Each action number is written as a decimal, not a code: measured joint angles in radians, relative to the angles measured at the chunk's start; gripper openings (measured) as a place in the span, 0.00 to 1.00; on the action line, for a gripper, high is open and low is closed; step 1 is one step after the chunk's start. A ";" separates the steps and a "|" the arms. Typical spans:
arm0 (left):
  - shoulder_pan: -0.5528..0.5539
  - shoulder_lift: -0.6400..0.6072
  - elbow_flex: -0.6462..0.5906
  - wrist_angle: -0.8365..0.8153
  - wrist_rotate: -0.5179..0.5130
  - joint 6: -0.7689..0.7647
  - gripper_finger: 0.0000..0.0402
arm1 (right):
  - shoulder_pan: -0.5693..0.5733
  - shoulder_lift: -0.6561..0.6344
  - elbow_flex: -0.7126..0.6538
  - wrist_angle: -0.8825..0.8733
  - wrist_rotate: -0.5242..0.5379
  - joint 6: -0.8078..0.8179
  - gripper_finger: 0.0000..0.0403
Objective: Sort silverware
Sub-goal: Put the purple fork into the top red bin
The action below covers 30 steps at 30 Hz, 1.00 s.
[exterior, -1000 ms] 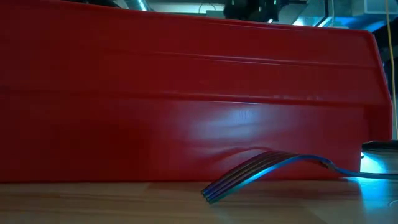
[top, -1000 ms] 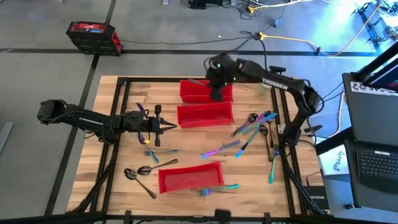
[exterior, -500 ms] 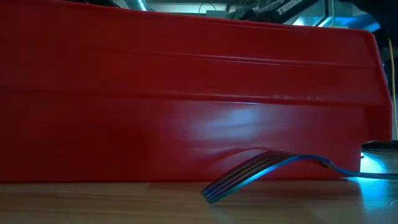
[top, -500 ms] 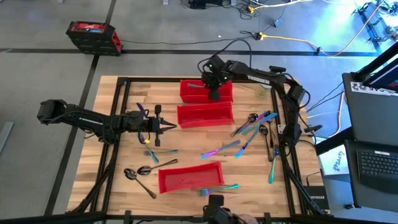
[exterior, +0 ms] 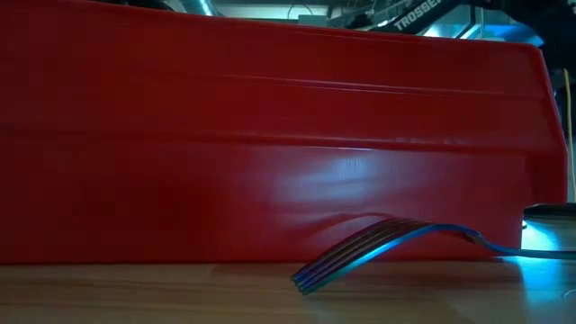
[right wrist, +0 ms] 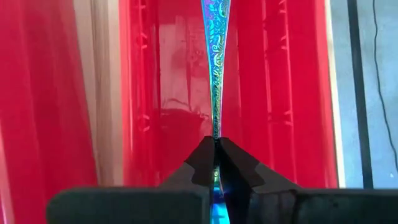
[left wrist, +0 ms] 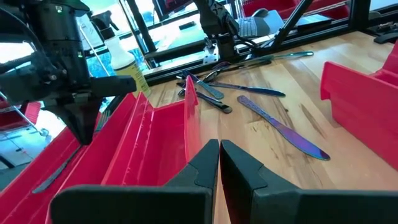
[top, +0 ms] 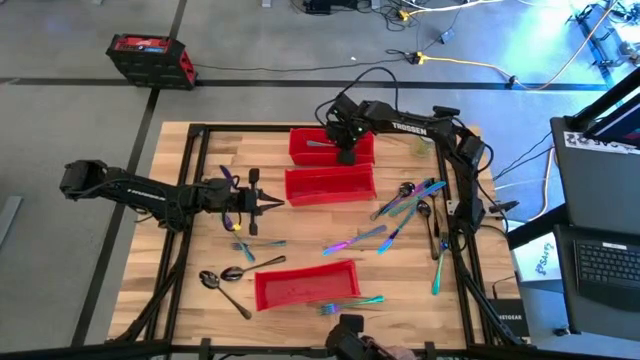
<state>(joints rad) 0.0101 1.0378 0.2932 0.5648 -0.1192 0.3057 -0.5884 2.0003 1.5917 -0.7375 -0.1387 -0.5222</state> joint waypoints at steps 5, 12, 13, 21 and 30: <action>0.000 0.000 0.000 0.000 0.000 -0.004 0.00 | 0.000 0.000 0.000 -0.005 -0.001 0.019 0.01; 0.000 0.000 0.000 0.000 0.000 -0.011 0.00 | 0.015 0.000 0.000 -0.005 0.055 0.020 0.14; 0.000 0.000 0.000 0.000 0.000 -0.011 0.00 | 0.020 0.000 0.001 -0.006 0.067 0.020 0.16; 0.000 0.000 0.000 0.000 0.000 -0.016 0.00 | 0.069 -0.021 0.234 -0.260 0.211 0.030 0.23; 0.000 0.000 0.000 -0.004 0.000 -0.016 0.00 | 0.163 -0.149 0.342 -0.577 0.145 0.185 0.23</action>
<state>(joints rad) 0.0101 1.0378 0.2932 0.5606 -0.1192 0.2901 -0.4256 1.8513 1.9335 -1.3150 0.0063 -0.3375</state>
